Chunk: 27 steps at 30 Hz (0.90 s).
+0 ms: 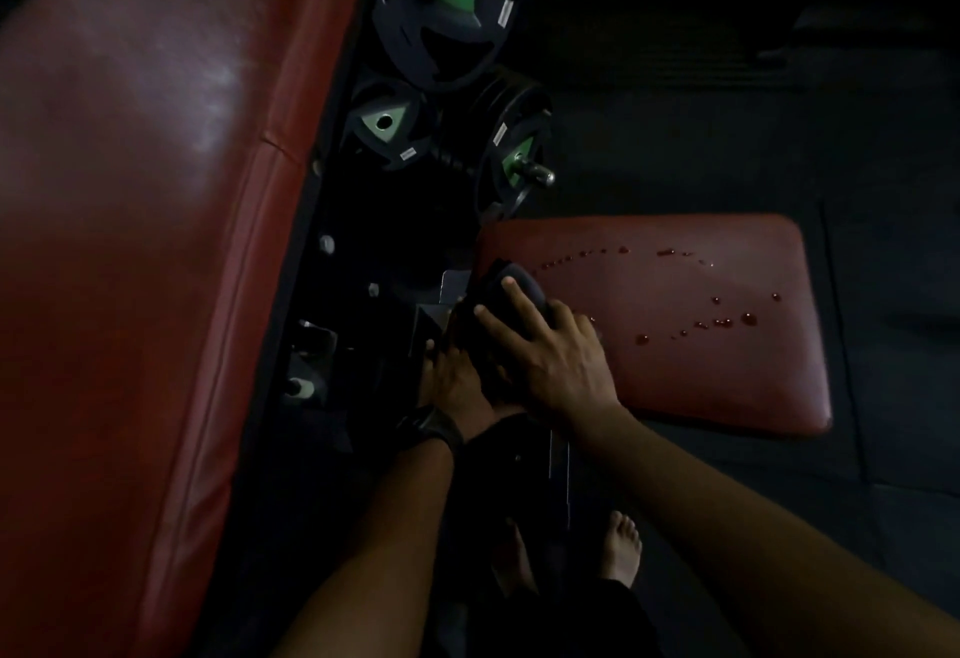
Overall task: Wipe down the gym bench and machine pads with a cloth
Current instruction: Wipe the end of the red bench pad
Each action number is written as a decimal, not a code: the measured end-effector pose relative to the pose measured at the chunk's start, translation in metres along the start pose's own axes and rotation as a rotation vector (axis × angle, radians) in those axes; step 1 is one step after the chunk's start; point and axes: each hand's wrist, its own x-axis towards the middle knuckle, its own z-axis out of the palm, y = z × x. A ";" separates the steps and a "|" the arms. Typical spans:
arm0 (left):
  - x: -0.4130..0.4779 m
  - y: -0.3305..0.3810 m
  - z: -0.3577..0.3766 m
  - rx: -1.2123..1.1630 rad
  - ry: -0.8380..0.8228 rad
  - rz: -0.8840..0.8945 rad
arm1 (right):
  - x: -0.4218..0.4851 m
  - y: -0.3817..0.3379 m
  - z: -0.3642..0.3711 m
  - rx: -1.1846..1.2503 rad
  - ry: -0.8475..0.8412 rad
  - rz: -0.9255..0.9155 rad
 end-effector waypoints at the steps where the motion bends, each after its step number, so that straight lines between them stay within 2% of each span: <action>1: -0.001 0.000 0.002 -0.053 -0.009 -0.029 | 0.006 -0.001 0.000 -0.010 -0.017 -0.009; 5: 0.002 0.001 0.003 -0.178 0.056 -0.037 | 0.036 0.002 0.001 -0.067 -0.126 0.067; 8: 0.003 0.000 0.005 -0.265 0.079 -0.026 | 0.037 0.004 -0.001 -0.059 -0.072 0.296; 11: 0.004 -0.007 0.010 -0.284 0.096 0.008 | 0.011 -0.023 0.001 -0.038 0.001 0.470; 12: 0.003 -0.011 0.012 -0.257 0.086 0.043 | 0.001 -0.036 0.003 -0.033 0.008 0.469; 14: -0.001 -0.017 0.015 -0.127 -0.046 0.032 | -0.009 -0.054 0.005 -0.016 -0.005 0.398; 16: -0.001 -0.018 0.017 -0.162 -0.226 -0.115 | 0.005 -0.047 0.005 0.008 -0.004 0.285; 17: -0.002 -0.016 0.017 -0.251 -0.243 -0.150 | 0.017 -0.039 0.005 0.005 -0.013 0.237; 19: 0.004 -0.011 0.020 -0.408 -0.082 -0.067 | 0.044 -0.018 0.004 -0.053 -0.065 0.180; 21: 0.008 -0.007 0.018 -0.432 0.105 0.009 | 0.062 0.005 -0.003 -0.085 -0.074 0.249; 25: 0.007 -0.007 0.016 -0.329 0.155 0.045 | 0.043 0.011 -0.007 -0.006 -0.047 0.585; 27: 0.008 -0.011 0.020 -0.312 0.147 0.050 | 0.021 -0.015 -0.004 -0.010 0.008 0.637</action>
